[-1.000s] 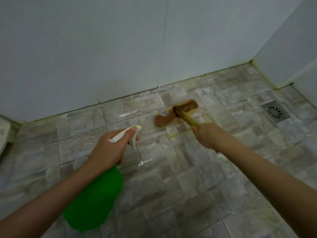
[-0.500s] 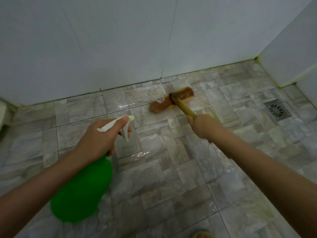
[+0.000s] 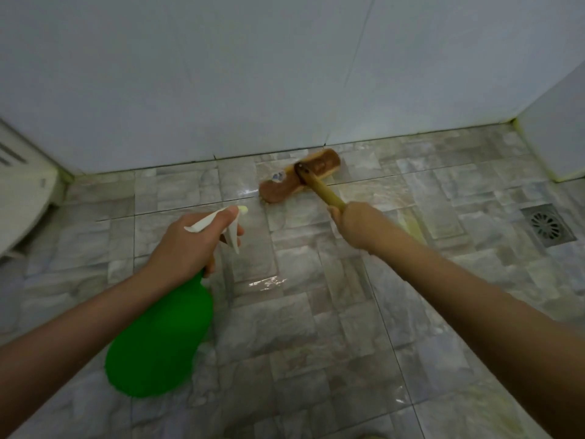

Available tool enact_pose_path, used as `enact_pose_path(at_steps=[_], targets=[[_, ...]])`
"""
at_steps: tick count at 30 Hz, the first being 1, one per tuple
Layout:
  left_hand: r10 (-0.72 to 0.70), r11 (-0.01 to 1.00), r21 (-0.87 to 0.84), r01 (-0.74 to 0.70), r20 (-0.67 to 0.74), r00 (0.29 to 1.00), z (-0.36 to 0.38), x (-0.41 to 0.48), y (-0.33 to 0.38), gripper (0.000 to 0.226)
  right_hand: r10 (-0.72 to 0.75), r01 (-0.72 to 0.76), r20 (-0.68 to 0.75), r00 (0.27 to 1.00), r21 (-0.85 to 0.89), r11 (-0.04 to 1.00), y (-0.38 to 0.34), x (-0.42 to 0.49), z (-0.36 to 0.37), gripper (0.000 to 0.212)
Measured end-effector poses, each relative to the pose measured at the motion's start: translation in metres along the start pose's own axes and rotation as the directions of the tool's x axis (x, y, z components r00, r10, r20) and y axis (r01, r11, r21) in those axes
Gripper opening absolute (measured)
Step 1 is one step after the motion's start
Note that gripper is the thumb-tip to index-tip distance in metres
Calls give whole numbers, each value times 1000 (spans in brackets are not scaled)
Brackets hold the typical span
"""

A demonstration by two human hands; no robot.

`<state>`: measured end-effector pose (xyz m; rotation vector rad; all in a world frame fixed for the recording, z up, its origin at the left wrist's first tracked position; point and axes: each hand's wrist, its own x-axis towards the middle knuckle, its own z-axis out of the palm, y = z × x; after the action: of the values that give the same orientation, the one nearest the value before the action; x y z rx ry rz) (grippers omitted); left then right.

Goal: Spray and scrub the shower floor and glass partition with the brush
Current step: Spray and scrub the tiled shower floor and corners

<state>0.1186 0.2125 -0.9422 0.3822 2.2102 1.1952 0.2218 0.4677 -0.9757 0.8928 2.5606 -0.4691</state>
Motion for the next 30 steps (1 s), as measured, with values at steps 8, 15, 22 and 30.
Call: enact_pose_path(at_steps=[8, 15, 22, 30], targets=[[-54, 990, -135, 34, -146, 988, -48, -29, -22, 54, 22, -14, 101, 995, -83, 996, 14, -92, 23, 42], [-59, 997, -53, 48, -225, 972, -73, -52, -44, 52, -237, 244, 71, 969, -103, 964, -84, 2, 19, 40], [-122, 981, -178, 73, -283, 951, -101, -80, -58, 50, -198, 242, 169, 966, -302, 922, -51, -72, 14, 47], [-116, 990, -113, 84, -318, 941, -106, -102, -82, 52, -410, 434, 144, 901, -243, 868, -139, -5, 31, 52]])
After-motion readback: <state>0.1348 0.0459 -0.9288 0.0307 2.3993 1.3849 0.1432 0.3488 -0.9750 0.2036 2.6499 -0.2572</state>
